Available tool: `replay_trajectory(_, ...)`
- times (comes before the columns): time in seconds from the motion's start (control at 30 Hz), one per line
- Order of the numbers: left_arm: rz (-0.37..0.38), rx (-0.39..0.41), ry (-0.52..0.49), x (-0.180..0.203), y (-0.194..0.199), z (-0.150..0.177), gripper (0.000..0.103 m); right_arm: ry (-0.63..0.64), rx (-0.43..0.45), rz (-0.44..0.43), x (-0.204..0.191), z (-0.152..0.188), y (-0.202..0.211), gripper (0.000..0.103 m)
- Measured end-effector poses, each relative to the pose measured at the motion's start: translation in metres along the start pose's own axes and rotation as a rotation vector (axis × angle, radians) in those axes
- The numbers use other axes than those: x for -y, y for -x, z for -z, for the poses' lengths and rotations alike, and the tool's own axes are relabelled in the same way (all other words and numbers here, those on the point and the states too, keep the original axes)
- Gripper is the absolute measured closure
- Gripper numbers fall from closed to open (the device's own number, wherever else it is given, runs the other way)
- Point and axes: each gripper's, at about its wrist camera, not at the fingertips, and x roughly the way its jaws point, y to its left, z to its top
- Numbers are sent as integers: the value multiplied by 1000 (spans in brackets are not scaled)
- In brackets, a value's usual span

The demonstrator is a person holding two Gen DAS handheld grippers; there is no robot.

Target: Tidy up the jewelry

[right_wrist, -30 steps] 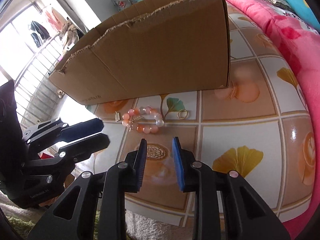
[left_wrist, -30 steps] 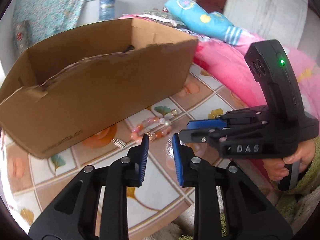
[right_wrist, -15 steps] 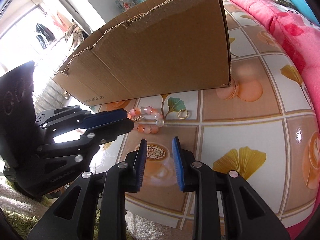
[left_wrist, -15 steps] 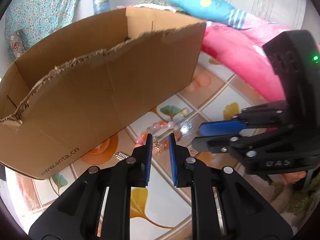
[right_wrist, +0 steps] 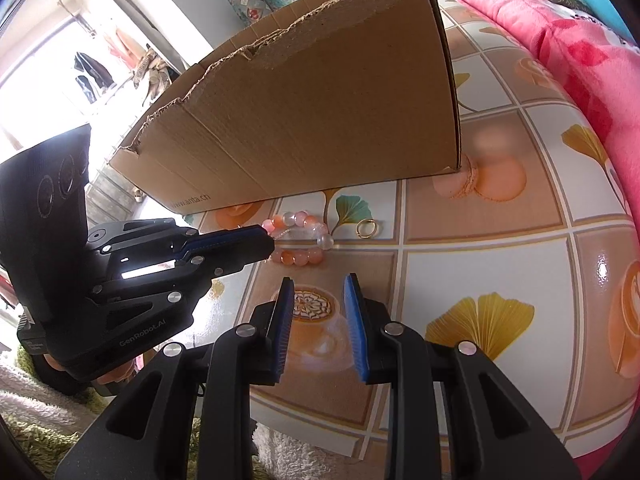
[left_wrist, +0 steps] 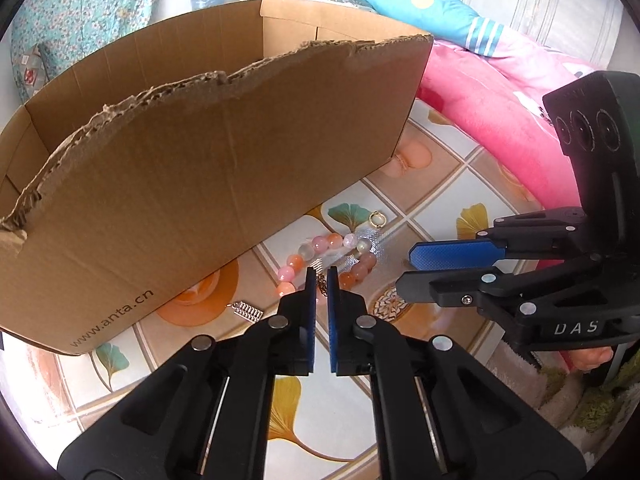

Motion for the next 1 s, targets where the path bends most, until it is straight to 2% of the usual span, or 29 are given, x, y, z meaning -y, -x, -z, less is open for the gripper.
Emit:
replay_trajectory(0.2, 13, 36, 30, -3, 9, 0, 103, -7, -1, -6, 3, 0, 2, 77)
replay_trajectory(0.4, 37, 90, 104, -17, 30, -1, 103, -5, -1, -5, 3, -1, 1, 77)
replay_trajectory(0.57, 13, 122, 135, -26, 45, 2, 103, -2, -4, -2, 3, -1, 1, 77)
replay_trajectory(0.67, -8, 131, 162, -32, 53, 8, 103, 10, -3, 31, -1, -3, 3, 77)
replay_trajectory(0.87, -43, 117, 215, -44, 56, 24, 103, 46, 69, 110, 2, -13, 16, 77)
replay_trajectory(1.0, -51, 120, 244, -47, 55, 32, 103, 70, 65, 147, -1, -15, 12, 77)
